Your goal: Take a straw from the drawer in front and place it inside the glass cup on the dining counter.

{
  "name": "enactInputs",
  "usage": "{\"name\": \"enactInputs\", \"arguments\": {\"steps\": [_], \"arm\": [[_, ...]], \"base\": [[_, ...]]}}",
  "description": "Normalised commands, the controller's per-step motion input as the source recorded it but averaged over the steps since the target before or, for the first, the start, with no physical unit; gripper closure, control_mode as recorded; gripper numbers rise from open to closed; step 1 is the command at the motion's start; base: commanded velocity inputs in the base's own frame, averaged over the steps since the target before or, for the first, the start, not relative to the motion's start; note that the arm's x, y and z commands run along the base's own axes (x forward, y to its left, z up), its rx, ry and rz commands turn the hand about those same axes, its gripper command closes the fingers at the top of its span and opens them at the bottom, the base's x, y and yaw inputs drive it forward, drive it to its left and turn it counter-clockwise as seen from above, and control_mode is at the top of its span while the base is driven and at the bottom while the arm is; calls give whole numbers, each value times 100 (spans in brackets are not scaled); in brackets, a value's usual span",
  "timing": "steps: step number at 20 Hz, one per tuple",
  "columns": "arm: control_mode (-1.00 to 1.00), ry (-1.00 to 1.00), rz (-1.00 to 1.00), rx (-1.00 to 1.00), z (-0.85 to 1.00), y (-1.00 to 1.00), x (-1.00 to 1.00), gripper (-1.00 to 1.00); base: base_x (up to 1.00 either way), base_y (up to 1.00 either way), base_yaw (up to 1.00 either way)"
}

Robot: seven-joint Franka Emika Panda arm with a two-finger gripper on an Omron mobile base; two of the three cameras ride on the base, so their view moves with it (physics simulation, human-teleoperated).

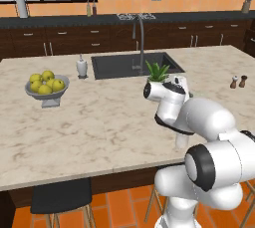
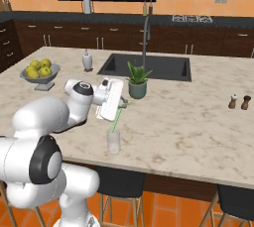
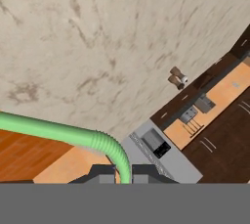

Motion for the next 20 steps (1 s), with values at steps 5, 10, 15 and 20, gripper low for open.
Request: {"name": "enactInputs", "arguments": {"steps": [5,10,15,20], "arm": [[-100,0,0,0,-17,0,5,100],[-100,0,0,0,-14,0,0,100],[-100,0,0,0,-21,0,0,100],[-100,0,0,0,-28,0,0,100]], "base": [[0,0,0],[0,0,0],[0,0,0],[0,0,0]]}}
